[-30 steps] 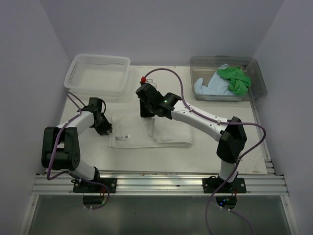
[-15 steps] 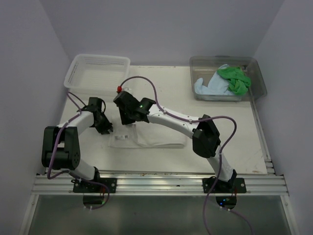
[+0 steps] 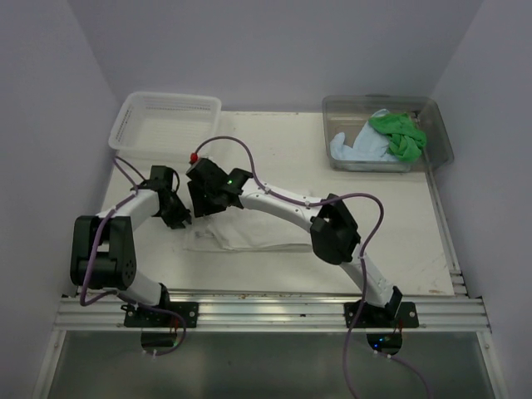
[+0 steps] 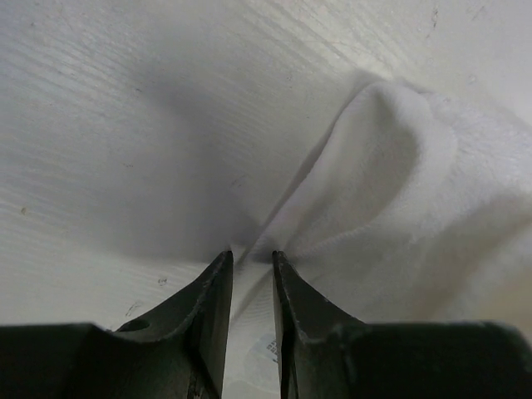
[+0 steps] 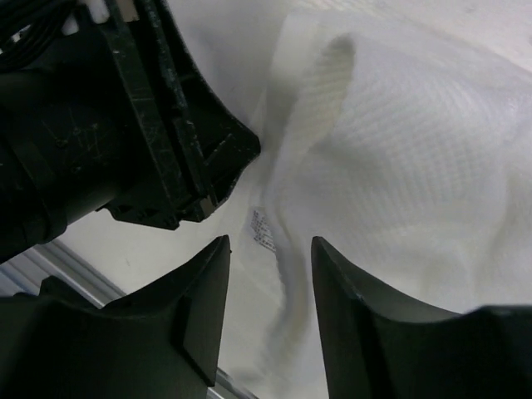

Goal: Roll the towels
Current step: Fold the towel

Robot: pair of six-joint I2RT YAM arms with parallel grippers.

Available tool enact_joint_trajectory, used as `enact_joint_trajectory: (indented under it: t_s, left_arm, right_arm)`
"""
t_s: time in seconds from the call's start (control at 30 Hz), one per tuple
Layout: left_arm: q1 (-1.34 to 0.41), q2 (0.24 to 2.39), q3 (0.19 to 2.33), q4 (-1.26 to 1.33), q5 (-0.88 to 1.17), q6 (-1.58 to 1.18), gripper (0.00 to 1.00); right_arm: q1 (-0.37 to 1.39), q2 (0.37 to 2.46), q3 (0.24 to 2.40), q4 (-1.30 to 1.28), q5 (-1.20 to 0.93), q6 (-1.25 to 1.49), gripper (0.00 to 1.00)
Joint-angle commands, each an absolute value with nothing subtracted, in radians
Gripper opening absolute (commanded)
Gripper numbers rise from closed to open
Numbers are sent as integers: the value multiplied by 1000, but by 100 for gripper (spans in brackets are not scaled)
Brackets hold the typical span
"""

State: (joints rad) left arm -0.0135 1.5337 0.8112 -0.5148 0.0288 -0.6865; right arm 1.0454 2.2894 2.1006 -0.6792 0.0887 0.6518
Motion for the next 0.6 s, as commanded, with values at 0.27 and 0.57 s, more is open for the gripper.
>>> enact_joint_trajectory:
  t_s: [0.27,0.57]
  left_arm:
    - [126,1359,893,-664,-40,-591,51]
    - [-27,1318,939,-584,87,-492,63]
  right_arm:
    - [933,1934,1828,-457,28,621,58]
    - [715,1732,1320,-393,40,701,36]
